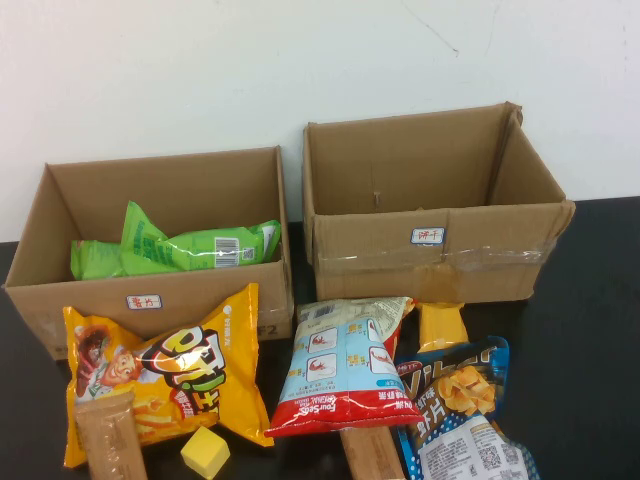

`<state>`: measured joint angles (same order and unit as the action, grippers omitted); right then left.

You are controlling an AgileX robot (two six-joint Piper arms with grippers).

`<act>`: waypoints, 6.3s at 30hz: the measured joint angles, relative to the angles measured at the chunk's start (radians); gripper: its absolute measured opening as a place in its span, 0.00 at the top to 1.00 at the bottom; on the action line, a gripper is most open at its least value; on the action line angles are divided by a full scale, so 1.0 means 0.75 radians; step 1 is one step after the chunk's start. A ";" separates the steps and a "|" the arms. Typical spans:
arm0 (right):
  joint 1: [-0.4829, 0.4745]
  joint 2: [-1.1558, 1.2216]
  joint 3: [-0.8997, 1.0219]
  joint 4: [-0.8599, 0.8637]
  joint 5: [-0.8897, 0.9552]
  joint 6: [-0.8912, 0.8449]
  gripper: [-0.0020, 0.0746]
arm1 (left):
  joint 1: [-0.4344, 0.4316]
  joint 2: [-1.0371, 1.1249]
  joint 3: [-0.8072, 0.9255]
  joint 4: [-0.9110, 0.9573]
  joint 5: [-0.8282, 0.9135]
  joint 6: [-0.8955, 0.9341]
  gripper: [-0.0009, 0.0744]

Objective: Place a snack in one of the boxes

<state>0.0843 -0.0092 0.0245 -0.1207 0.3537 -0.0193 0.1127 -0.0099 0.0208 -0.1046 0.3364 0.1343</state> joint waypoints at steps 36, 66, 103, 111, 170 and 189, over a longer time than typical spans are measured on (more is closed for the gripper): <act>0.000 0.000 0.000 0.000 0.000 0.000 0.97 | 0.000 0.000 0.000 0.000 0.000 0.000 0.99; 0.000 0.000 0.000 0.002 0.005 0.000 0.97 | 0.000 0.000 0.006 -0.550 -0.073 -0.475 0.99; 0.000 0.000 0.000 0.002 0.005 0.000 0.97 | -0.037 0.938 -0.789 -0.322 0.542 0.225 0.99; 0.000 0.000 0.000 0.002 0.005 0.000 0.97 | -0.078 1.323 -0.790 -0.247 0.503 0.166 0.43; 0.000 0.000 0.000 0.002 0.005 0.000 0.97 | -0.371 2.232 -0.458 0.060 -0.986 -0.486 0.21; 0.000 0.000 0.000 0.002 0.005 0.000 0.97 | -0.371 1.945 -0.458 0.169 -0.786 -0.500 0.77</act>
<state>0.0843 -0.0092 0.0245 -0.1189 0.3573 -0.0193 -0.1657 1.4486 -0.3227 0.0223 -0.2531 -0.2411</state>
